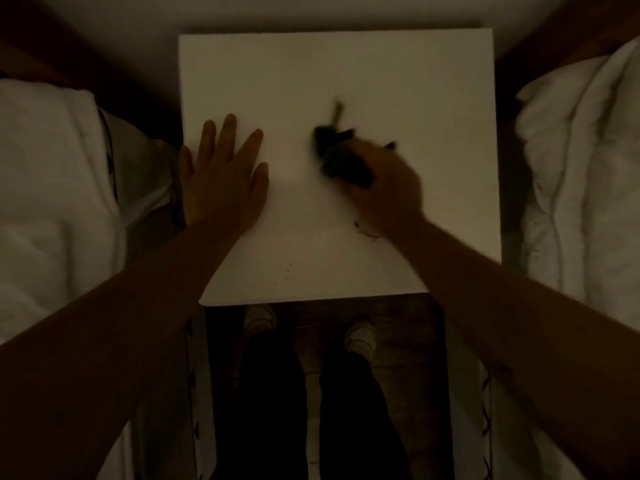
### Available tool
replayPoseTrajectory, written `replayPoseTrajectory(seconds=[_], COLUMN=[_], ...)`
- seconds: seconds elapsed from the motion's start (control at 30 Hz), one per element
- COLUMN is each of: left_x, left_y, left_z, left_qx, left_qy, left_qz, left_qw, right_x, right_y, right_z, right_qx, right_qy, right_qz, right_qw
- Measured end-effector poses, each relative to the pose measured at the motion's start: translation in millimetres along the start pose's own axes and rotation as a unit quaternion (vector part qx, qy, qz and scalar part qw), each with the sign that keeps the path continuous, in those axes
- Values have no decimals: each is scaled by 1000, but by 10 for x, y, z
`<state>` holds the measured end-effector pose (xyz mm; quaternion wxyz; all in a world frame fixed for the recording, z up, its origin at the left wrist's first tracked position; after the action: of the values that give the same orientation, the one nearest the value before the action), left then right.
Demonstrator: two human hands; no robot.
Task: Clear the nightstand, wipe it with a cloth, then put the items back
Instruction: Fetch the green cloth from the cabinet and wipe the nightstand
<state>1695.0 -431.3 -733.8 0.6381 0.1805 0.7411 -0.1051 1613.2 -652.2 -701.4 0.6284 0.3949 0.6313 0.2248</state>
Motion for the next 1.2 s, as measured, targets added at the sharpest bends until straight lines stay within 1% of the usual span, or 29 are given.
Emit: replayPoseTrajectory(seconds=[0.07,0.1,0.17,0.2,0.23,0.3,0.33,0.37,0.4,0.43,0.47,0.5,0.6,0.7,0.73,0.8,0.83,0.9,0.97,1.03,1.07,1.1,1.13,1.17,1.2], left_x=[-20,-33,-53,-51,-47,-39,-33,-31,-29,-29,-29,-29,-31,-49,-47,-43,-40,-43,-44,-53,-60,-68,-74,-77,-73], left_y=[6,5,-1,-3,-4,-8,-10,-12,-16,-16,-16,-14,-21,-17,-11,-12,-15,-22,-18,-7,-4,3,6,-10,-5], left_z=[2,11,4,-1,-1,-3,-8,-10,-8,-3,-1,-5,-1,-18,-19,-33,-35,-19,-16,-24,-19,-19,-19,-15,-16], left_qx=[2,2,0,-1,-3,-8,-8,-7,-6,-5,-5,-5,-3,8,13,41,55,69,71,68,66,63,60,60,60], left_qy=[6,11,15,13,10,5,5,5,6,6,7,9,11,17,13,-2,-8,-14,-15,-18,-17,-11,-5,-5,-9], left_qz=[-9,-15,-19,-16,-12,-5,-2,0,0,-2,-4,-4,3,9,6,5,8,3,-8,-11,-10,-8,-5,-1,3], left_qw=[1000,1000,1000,1000,1000,1000,1000,1000,1000,1000,1000,1000,1000,1000,1000,999,998,997,997,997,998,998,998,998,998], right_x=[239,252,66,-102,-309,-744,-923,-1056,-1126,-1130,-1091,-1019,-680,-203,-33,237,306,284,-1,-456,-691,-871,-987,-1043,-993], right_y=[195,278,347,285,170,-128,-322,-506,-666,-805,-894,-918,-801,-491,-362,-115,-10,135,148,-19,-164,-357,-547,-708,-792], right_z=[-125,-104,7,93,181,292,310,306,281,245,198,161,92,-10,-94,-264,-315,-308,-91,192,300,361,342,270,171], right_qx=[7,35,81,86,90,95,92,81,65,52,37,23,-4,-61,-84,-133,-133,-82,-50,-47,-49,-44,-18,10,22], right_qy=[44,41,-19,-55,-84,-110,-104,-78,-40,1,20,19,-1,49,52,23,20,38,-16,-75,-83,-63,-28,-8,-15], right_qz=[116,193,331,363,366,301,247,159,34,-84,-167,-207,-213,-204,-170,-65,-18,55,84,59,6,-74,-148,-193,-197], right_qw=[992,980,940,926,923,943,959,981,997,995,985,978,977,976,981,989,991,994,995,994,995,994,988,981,980])
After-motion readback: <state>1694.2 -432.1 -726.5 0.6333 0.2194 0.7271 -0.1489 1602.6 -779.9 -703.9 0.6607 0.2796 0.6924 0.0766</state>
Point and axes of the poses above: each hand's wrist, its own z-axis towards the middle knuckle, its own x-axis out of the palm, y = z × x, the point moved 1 cm from there along z, towards the middle knuckle, and after that the axes turned 10 degrees about z, right-handed, at the moved point
